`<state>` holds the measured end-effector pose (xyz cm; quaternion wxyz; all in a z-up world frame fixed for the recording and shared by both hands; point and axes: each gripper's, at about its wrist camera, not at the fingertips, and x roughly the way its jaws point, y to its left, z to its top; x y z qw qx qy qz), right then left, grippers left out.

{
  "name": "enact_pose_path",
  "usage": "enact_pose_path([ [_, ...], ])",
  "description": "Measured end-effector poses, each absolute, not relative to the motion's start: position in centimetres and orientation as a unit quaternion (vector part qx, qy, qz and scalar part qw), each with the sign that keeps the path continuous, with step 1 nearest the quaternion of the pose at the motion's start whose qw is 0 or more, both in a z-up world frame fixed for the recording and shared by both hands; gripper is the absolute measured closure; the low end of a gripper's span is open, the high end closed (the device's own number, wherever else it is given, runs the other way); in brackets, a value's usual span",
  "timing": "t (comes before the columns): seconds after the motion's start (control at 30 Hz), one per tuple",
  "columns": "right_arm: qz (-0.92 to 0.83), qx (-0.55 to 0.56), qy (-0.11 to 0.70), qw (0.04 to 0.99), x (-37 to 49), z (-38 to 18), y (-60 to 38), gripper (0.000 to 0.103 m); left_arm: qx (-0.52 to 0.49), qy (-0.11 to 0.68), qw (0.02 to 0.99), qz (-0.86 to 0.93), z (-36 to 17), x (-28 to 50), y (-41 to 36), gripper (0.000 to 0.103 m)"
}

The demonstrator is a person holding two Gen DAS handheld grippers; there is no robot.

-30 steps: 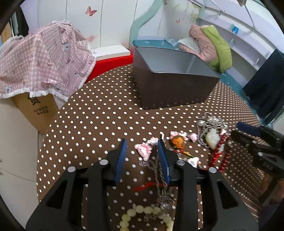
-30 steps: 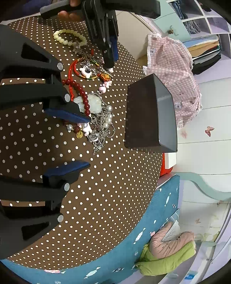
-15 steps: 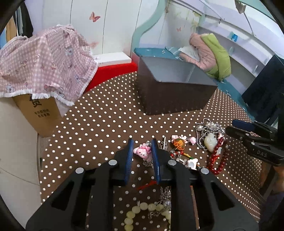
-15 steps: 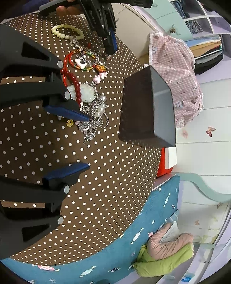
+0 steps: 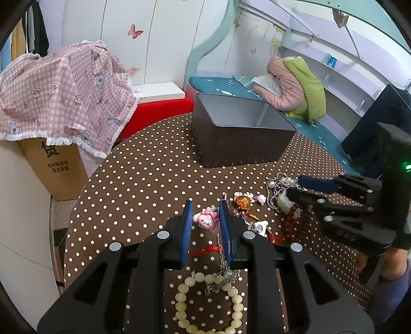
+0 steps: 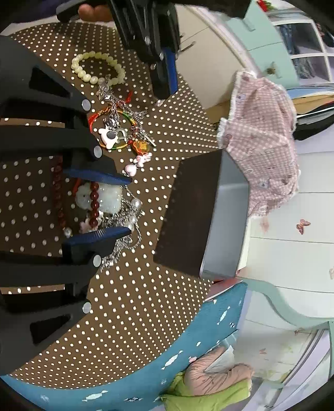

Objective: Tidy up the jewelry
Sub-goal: 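Grasp the white jade pendant with the right tool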

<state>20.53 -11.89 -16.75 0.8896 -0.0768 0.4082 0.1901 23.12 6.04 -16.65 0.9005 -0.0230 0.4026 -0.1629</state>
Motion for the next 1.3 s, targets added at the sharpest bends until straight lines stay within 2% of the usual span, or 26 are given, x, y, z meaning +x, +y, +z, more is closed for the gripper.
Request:
enact_pose_path([
  [0.37, 0.191, -0.07, 0.436, 0.877, 18.7, -18.0, -12.5, 0.073, -0.03, 0.403, 0.898, -0.172, -16.5, 22.6, 6.0, 0.082],
  [0.7, 0.191, -0.097, 0.422, 0.881, 19.2, -18.1, -11.3, 0.075, -0.04, 0.406, 0.894, -0.187, -16.5, 22.8, 5.4, 0.082],
  [0.97, 0.203, -0.059, 0.405, 0.89, 18.7, -16.6, -12.9, 0.076, -0.059, 0.4, 0.886, -0.225, -15.3, 23.4, 4.7, 0.082],
  [1.07, 0.218, -0.03, 0.394, 0.892, 18.8, -14.9, -13.8, 0.093, -0.074, 0.399, 0.88, -0.247, -14.3, 24.2, 4.3, 0.082],
  [1.23, 0.213, -0.017, 0.391, 0.895, 19.9, -13.3, -14.8, 0.093, -0.06, 0.396, 0.881, -0.251, -12.9, 25.5, 2.9, 0.082],
  [1.27, 0.216, -0.014, 0.394, 0.893, 20.0, -13.4, -14.8, 0.092, -0.06, 0.396, 0.882, -0.249, -12.9, 25.6, 2.8, 0.082],
  [1.3, 0.22, -0.012, 0.401, 0.889, 20.0, -13.6, -14.9, 0.086, -0.06, 0.396, 0.883, -0.245, -12.9, 25.7, 2.8, 0.082],
])
